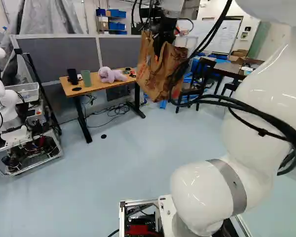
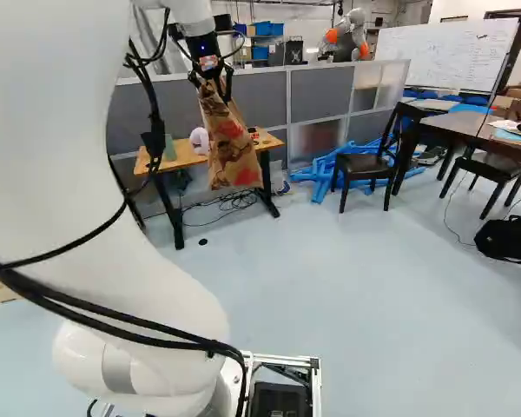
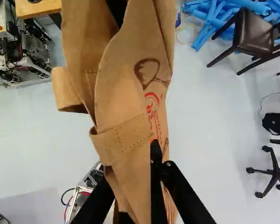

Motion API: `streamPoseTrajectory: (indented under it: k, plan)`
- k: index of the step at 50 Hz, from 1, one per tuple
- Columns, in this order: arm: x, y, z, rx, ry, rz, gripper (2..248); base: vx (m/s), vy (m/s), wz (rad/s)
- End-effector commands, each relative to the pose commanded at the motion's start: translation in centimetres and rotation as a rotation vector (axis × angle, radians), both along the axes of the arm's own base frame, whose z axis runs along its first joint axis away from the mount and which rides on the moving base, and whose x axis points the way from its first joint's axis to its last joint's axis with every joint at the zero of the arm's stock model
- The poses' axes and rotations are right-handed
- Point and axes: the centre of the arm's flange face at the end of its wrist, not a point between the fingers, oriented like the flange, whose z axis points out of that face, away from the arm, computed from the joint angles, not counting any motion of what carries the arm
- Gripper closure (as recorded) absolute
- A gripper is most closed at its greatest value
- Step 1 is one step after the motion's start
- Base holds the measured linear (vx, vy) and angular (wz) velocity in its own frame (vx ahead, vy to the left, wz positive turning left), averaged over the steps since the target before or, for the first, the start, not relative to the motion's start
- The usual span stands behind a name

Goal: Pick up the bag on the ground and place it on the table

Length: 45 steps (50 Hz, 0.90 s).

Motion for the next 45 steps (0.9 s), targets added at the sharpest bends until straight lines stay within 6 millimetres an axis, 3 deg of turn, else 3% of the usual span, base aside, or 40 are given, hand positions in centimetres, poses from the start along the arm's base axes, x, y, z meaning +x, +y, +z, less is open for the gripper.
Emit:
streamPoseTrajectory:
  k: [30, 45]
  plan:
    - [0.8, 0.7, 3.5, -0.004, 0.056, 0.013, 229, 0.0, 0.0, 0.0]
    - [0.8, 0.8, 3.6, -0.004, 0.055, 0.013, 229, 0.0, 0.0, 0.0]
